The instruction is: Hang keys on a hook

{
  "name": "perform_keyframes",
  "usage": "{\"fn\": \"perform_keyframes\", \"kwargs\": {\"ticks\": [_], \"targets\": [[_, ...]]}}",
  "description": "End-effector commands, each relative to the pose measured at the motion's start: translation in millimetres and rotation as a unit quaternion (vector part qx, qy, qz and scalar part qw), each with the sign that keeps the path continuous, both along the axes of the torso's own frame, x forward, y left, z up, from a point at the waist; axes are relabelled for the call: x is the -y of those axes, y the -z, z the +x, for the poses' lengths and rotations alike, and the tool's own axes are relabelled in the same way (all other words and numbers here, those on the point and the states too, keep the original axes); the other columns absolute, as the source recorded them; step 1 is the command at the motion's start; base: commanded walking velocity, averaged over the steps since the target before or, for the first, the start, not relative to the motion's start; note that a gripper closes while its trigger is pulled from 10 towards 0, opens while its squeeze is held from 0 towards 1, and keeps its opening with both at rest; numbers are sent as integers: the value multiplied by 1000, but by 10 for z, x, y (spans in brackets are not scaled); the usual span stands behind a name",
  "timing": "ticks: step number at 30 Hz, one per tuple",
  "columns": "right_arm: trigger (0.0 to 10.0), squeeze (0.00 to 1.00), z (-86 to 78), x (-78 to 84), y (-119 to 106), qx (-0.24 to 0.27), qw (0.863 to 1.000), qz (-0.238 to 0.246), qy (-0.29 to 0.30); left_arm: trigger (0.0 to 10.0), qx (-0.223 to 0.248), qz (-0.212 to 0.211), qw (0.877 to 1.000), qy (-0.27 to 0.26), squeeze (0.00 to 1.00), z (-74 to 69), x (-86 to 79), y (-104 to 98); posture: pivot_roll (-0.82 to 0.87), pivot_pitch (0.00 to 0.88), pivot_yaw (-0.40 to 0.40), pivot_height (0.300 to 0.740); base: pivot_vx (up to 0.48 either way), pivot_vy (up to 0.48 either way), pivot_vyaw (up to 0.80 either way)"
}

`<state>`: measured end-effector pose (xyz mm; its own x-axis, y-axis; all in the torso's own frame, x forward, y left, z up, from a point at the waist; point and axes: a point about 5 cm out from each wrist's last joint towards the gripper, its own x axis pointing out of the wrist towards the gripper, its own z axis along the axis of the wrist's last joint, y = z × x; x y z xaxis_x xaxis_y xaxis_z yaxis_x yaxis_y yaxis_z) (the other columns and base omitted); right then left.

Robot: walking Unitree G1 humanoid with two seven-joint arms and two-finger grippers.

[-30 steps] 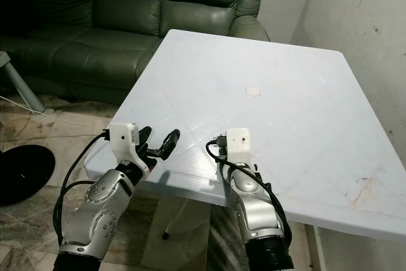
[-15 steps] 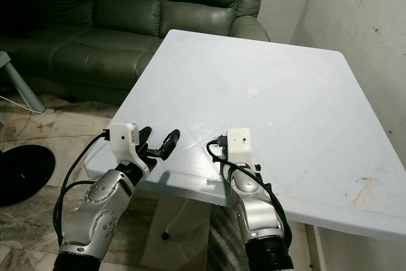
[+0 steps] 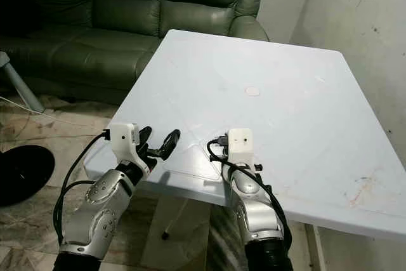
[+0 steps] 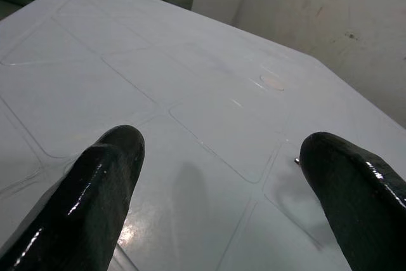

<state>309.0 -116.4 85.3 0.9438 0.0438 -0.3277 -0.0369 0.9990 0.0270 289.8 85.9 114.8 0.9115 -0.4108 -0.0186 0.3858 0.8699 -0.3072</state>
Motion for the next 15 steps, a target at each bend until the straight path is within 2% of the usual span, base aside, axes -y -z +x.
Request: {"fn": "perform_keyframes", "kwargs": {"ticks": [1, 6, 9, 10, 11, 13, 14, 15], "targets": [[0, 0, 11, 32, -54, 14, 1000, 15, 8, 10000, -3, -15, 1000, 12, 0, -10, 106, -22, -9, 21, -65, 740, 0, 0, 0], [0, 0, 51, 61, -137, 40, 998, 48, 21, 10000, -3, -15, 1000, 11, 0, -14, 106, -17, -7, 25, -68, 740, 0, 0, 0], [0, 0, 74, 77, -251, 85, 992, 89, 16, 10000, -3, -15, 1000, 11, 0, -13, 106, -19, -7, 29, -69, 740, 0, 0, 0], [0, 0, 74, 77, -251, 85, 992, 89, 16, 10000, -3, -15, 1000, 11, 0, -13, 106, -19, -7, 29, -69, 740, 0, 0, 0], [0, 0, 75, 102, -323, 112, 987, 115, 17, 10000, -2, -15, 1000, 10, 0, -12, 108, -22, -7, 29, -69, 740, 0, 0, 0], [0, 0, 75, 133, -387, 144, 983, 110, 17, 10000, -2, -16, 1000, 10, 0, -10, 107, -25, -8, 29, -69, 740, 0, 0, 0], [0, 0, 61, 133, -433, 170, 979, 110, 3, 10000, -1, -17, 1000, 10, 0, -9, 106, -27, -9, 28, -68, 740, 0, 0, 0], [0, 0, 34, 134, -500, 203, 970, 133, -19, 10000, 2, -17, 1000, 9, 0, -8, 105, -30, -8, 28, -67, 740, 0, 0, 0]]}}
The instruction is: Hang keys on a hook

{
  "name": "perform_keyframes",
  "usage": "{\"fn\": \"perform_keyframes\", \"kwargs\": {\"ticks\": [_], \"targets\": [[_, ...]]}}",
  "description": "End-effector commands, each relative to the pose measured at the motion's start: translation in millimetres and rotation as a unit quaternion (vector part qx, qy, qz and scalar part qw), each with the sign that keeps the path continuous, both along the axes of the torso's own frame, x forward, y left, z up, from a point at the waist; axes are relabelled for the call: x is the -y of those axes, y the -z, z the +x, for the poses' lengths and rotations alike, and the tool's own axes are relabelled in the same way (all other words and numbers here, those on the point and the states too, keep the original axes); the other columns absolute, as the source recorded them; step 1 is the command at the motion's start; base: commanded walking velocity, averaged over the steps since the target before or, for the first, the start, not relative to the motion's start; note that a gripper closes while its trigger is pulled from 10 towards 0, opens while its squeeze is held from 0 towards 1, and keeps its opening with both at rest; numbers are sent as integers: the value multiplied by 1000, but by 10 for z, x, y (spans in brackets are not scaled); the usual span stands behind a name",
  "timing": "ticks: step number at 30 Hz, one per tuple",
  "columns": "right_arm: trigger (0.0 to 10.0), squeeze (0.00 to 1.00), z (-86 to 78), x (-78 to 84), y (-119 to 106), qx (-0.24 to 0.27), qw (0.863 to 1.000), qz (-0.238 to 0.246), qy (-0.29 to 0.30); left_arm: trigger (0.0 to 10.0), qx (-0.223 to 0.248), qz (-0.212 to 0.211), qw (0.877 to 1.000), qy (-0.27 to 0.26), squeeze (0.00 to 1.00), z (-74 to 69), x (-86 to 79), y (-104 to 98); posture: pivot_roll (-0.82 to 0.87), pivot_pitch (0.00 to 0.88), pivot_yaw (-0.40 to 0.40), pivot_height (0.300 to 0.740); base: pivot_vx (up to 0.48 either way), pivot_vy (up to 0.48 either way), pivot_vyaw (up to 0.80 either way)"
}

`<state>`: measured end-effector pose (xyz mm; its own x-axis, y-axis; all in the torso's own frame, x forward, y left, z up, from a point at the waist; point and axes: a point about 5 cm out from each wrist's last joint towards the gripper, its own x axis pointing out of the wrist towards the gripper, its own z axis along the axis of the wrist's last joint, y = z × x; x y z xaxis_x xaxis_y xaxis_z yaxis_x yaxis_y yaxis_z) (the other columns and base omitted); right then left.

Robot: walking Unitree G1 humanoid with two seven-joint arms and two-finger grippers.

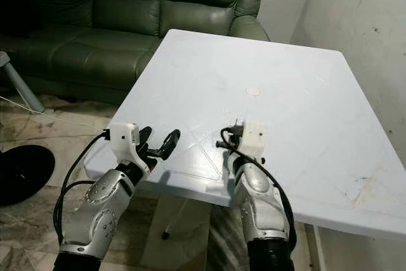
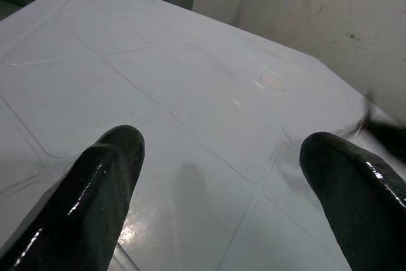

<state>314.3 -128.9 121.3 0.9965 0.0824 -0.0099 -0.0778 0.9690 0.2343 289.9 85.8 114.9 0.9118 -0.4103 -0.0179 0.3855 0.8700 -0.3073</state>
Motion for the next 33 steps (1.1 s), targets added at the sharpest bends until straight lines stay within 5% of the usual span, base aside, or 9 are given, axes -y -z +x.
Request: {"fn": "perform_keyframes", "kwargs": {"ticks": [1, 2, 3, 7, 18, 33], "targets": [[0, 0, -19, 9, -140, 53, 998, 19, -16, 10000, 1, -17, 1000, 9, 0, -9, 104, -28, -8, 28, -67, 740, 0, 0, 0], [78, 0, -31, 27, -176, 69, 997, 37, -20, 10000, 3, -16, 1000, 9, 0, -7, 103, -30, -8, 28, -67, 740, 0, 0, 0], [10000, 0, -31, 84, -190, 73, 996, 57, -15, 10000, 7, -15, 1000, 8, 0, 7, 99, -41, -11, 26, -66, 740, 0, 0, 0], [10000, 0, -76, 153, -276, 125, 987, 90, -44, 10000, 13, -13, 1000, 4, 0, 44, 83, -68, -12, 21, -65, 740, 0, 0, 0], [10000, 0, -222, 222, -321, 171, 984, 41, -40, 10000, 50, 4, 999, -21, 0, 220, -118, -200, -17, 10, -62, 740, 0, 0, 0], [10000, 0, -494, 386, -9, 129, 991, -29, 26, 10000, 44, 14, 998, -45, 0, 65, -258, 75, -15, 0, -63, 740, 0, 0, 0]]}}
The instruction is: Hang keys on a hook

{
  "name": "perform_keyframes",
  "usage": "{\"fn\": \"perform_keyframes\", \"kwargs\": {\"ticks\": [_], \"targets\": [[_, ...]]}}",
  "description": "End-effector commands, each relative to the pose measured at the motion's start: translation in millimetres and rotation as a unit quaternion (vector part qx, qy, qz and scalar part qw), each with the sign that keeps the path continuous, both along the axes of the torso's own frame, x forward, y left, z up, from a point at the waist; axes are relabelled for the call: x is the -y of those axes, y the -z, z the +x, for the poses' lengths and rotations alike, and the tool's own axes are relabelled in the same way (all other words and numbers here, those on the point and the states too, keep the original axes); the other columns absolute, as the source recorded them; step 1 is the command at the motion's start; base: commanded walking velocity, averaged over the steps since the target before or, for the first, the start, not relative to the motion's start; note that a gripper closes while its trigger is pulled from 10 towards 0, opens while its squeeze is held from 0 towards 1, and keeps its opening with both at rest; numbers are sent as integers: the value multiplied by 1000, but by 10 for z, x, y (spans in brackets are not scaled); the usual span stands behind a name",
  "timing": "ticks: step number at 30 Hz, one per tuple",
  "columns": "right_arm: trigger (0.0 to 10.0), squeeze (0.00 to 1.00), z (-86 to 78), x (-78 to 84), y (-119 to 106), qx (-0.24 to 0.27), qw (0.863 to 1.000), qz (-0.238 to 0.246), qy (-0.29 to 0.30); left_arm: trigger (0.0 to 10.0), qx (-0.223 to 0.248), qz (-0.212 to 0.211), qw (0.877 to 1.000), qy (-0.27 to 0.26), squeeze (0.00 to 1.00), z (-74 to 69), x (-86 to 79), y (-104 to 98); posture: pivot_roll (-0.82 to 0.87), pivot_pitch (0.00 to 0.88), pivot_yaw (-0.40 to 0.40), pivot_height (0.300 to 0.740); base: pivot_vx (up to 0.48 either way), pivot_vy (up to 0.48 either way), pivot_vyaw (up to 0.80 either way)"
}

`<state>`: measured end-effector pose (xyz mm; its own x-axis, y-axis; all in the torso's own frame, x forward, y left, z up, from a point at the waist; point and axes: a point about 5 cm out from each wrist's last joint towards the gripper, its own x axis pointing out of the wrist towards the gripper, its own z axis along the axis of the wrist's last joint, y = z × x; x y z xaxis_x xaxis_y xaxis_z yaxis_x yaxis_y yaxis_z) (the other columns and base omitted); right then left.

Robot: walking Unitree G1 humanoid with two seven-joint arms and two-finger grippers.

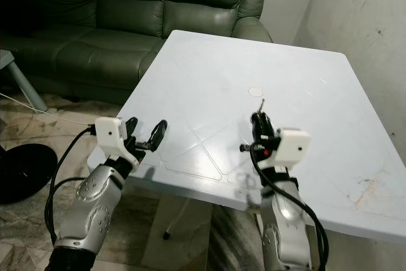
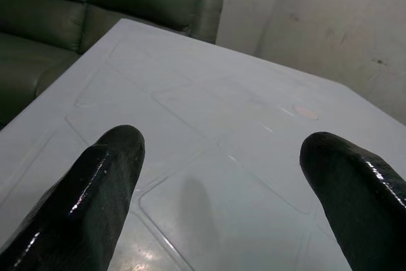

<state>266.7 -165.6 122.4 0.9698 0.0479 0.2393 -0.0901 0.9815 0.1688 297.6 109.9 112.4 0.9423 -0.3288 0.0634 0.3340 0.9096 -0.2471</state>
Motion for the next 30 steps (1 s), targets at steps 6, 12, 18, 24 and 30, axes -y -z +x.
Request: {"fn": "perform_keyframes", "kwargs": {"ticks": [6, 12, 18, 24, 30], "targets": [[10000, 0, -117, 52, 207, -28, 999, -17, 16, 10000, -23, 1, 1000, -7, 0, -41, -54, 175, -21, 0, -57, 740, 0, 0, 0], [10000, 0, -130, 40, 185, -22, 999, -16, 19, 10000, -9, -5, 1000, -1, 0, -55, -33, 126, -24, 0, -53, 740, 0, 0, 0], [10000, 0, -132, -2, 187, -24, 999, -18, 15, 10000, -4, -10, 1000, -1, 0, -48, -35, 103, -19, 0, -56, 740, 0, 0, 0], [10000, 0, -73, -40, 174, -24, 999, -27, 10, 10000, -2, -19, 1000, -6, 0, 10, -63, 60, -17, 0, -59, 740, 0, 0, 0], [10000, 0, -13, -40, 179, -33, 999, -28, 14, 10000, -3, -21, 1000, -9, 0, 49, -71, 46, -17, 0, -59, 740, 0, 334, 0]]}}
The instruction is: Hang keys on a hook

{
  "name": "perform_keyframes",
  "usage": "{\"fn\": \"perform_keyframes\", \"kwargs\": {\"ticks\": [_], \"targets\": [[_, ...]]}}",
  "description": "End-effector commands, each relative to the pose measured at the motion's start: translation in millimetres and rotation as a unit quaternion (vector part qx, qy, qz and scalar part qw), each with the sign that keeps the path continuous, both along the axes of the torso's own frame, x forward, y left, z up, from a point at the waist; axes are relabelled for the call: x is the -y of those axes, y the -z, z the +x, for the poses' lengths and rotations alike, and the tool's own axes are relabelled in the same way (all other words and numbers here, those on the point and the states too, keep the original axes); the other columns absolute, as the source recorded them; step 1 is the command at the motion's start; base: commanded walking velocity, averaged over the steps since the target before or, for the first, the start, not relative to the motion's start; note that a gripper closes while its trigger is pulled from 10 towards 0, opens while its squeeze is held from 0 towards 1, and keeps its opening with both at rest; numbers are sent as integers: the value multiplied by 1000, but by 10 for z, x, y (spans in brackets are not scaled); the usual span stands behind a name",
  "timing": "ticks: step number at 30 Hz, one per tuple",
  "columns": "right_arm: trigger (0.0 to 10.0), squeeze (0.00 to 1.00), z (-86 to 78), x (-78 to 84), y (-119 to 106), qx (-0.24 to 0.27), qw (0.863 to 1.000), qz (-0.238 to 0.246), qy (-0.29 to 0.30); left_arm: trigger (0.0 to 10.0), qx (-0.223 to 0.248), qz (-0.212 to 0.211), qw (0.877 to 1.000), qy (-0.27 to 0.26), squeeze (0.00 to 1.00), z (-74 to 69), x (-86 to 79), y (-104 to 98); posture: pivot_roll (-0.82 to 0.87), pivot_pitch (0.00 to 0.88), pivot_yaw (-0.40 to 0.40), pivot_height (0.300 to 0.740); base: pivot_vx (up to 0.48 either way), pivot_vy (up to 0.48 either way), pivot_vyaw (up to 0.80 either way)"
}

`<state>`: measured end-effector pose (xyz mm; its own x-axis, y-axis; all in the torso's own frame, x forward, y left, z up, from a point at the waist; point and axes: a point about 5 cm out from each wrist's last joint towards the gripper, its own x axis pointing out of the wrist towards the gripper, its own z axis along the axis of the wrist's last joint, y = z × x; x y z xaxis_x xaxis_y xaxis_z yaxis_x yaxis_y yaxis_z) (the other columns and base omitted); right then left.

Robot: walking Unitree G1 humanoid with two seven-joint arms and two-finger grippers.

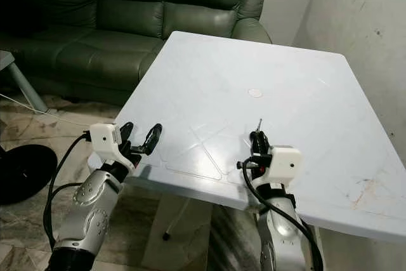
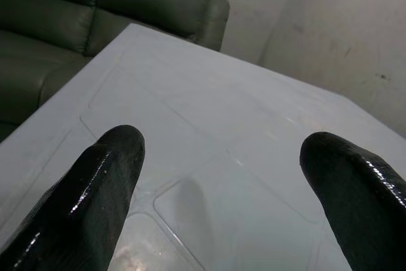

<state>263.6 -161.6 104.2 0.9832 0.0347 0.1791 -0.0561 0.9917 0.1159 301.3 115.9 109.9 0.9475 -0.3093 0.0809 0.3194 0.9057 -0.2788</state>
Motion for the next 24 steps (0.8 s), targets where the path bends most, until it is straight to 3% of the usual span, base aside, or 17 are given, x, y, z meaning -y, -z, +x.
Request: {"fn": "perform_keyframes", "kwargs": {"ticks": [1, 4, 12, 24], "targets": [[10000, 0, 18, -2, -5, -4, 1000, 1, 2, 10000, -6, -3, 1000, 0, 0, 11, -12, 19, -15, 6, -58, 740, 0, 480, 0], [10000, 0, 17, -6, 6, -11, 1000, 3, 3, 10000, -7, -4, 1000, 1, 0, 7, -9, 16, -16, 7, -58, 740, 0, 480, -154], [10000, 0, 25, -9, 21, -20, 1000, 8, 4, 10000, -8, -6, 1000, -2, 0, 12, 0, 15, -17, 13, -60, 740, 0, 460, -741], [10000, 0, 33, -9, 9, -23, 1000, 3, 4, 10000, -6, -5, 1000, -3, 0, 24, 36, 5, -27, 13, -66, 740, 0, 0, -746]]}}
